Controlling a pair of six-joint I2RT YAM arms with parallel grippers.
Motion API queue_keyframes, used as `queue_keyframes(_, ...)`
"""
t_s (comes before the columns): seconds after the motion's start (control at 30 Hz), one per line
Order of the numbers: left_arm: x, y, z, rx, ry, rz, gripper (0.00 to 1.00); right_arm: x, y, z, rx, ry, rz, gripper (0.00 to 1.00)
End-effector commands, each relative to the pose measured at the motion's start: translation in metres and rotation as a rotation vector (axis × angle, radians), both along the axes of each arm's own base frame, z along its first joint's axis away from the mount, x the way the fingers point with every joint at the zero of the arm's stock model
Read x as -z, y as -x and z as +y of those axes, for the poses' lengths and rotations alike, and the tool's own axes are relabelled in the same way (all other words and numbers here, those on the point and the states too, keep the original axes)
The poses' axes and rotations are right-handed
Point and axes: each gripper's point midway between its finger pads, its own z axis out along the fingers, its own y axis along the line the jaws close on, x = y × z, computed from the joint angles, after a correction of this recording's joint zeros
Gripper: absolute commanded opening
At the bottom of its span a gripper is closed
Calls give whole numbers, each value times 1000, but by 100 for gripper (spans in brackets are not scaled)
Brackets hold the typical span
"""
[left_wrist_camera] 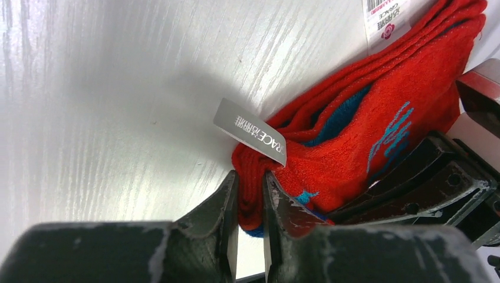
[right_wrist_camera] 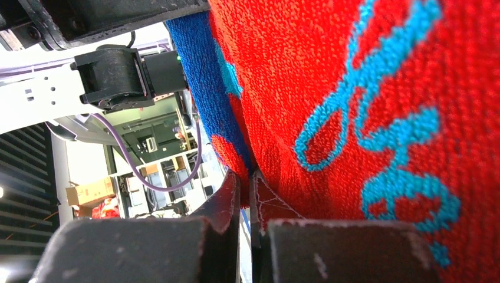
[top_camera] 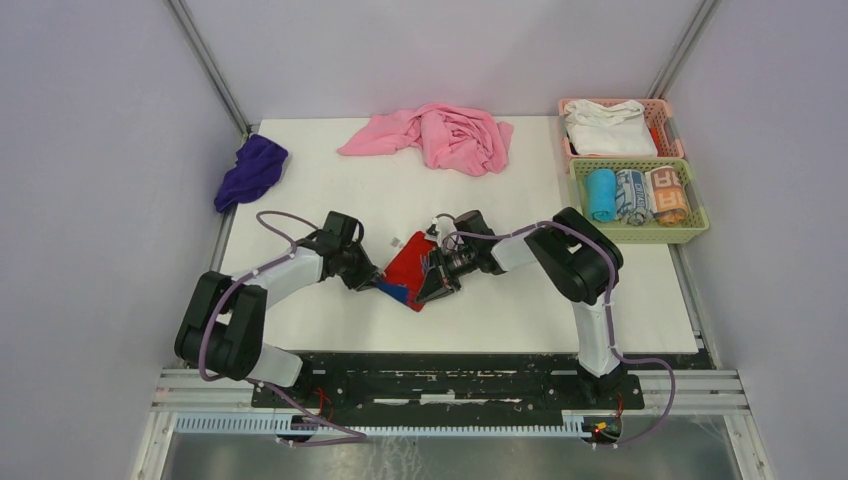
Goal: Roll the towels
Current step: Roll the towel at the center of the board.
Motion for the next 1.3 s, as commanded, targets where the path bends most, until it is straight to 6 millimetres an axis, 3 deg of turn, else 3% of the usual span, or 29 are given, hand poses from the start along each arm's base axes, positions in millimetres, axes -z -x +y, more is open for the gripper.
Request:
queue_keyframes(0.0, -5, -9, 24, 5, -111, -39, 30, 0, -2, -5, 6, 11, 37, 0)
queue_keyframes(0.2, -26, -27, 16, -51, -35, -160, 65, 18, -8, -12, 36, 40, 88, 0)
queue_keyframes(0.43, -45, -17, 16, -95, 104, -311, 81, 31, -13, -20, 64, 59, 125, 0)
queue_keyframes(0.8, -38, 12, -5, -66, 326, -386, 80, 40, -15, -24, 86, 69, 155, 0)
queue_keyframes(1.27, -15, -3, -20, -58, 326, -303, 60, 36, -16, -25, 86, 75, 143, 1)
